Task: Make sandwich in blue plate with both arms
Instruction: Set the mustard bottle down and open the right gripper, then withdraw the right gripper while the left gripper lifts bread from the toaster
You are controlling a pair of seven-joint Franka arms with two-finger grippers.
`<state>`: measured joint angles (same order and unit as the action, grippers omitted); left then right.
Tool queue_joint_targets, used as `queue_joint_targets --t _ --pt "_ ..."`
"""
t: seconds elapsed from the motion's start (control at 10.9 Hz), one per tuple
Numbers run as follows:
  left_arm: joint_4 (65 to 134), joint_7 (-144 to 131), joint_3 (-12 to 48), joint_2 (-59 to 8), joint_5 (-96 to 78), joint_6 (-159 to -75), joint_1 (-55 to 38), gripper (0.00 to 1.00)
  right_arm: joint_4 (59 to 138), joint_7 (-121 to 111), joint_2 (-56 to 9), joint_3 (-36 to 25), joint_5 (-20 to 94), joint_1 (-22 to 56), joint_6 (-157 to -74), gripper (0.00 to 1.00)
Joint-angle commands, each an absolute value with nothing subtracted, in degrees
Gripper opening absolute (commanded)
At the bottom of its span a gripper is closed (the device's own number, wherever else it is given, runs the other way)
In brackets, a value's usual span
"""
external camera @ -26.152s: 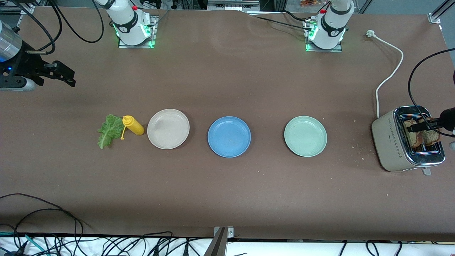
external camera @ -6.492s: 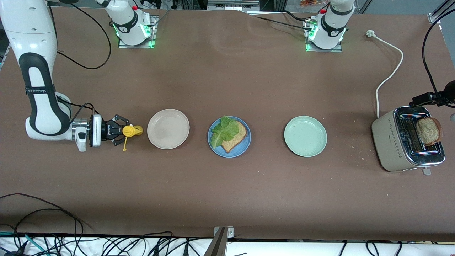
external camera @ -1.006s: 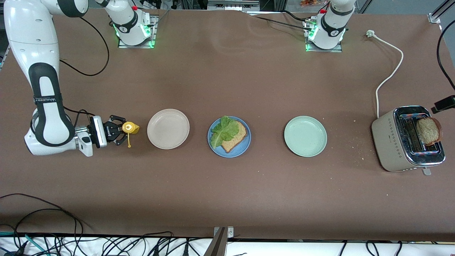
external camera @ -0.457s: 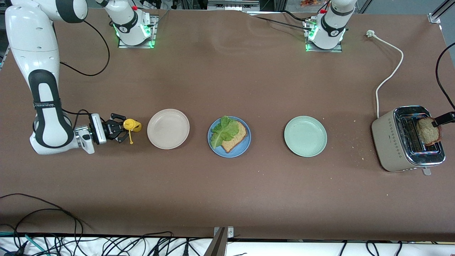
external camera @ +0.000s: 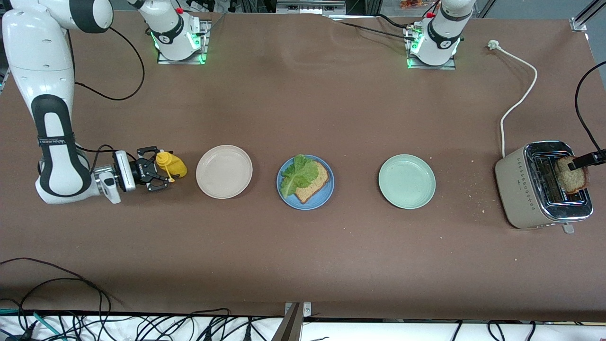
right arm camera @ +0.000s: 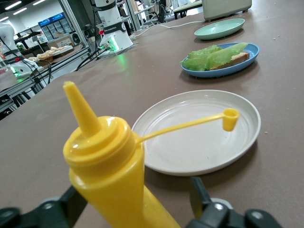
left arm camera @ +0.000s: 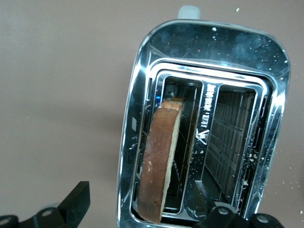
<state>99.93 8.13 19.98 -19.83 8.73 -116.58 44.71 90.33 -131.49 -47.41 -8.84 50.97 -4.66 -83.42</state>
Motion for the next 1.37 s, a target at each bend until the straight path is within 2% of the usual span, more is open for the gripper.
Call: queue_joint_targets --t 0.0,0.18,0.46,0.55,0.82,1.28 --pt "98.61 8.53 20.92 -20.74 8.45 -116.28 44.48 0.86 89.03 -131.31 -47.81 -8.35 51.33 -8.34 -82.00 1.00" --pt "98.70 8.61 20.92 -20.74 8.17 -116.19 44.56 0.58 88.51 -130.52 -47.55 -8.44 51.33 -9.84 -82.26 1.00" --pt "98.70 8.61 20.83 -20.74 8.17 -116.19 44.73 0.06 86.05 -123.07 -46.33 -11.68 50.37 -9.93 -81.83 1.00" --pt "98.61 8.61 20.92 -20.66 8.17 -116.19 44.74 0.00 85.87 -119.13 -45.10 -12.21 50.10 -9.93 -81.39 1.00" --pt "98.53 10.18 21.09 -17.07 8.17 -113.05 44.56 0.00 84.82 -101.32 -38.78 -11.87 45.36 -9.14 -81.30 1.00" --pt "98.44 16.17 21.18 -6.61 8.00 -101.54 44.56 0.00 74.98 -68.27 -32.27 -11.42 35.53 -4.05 -78.59 1.00"
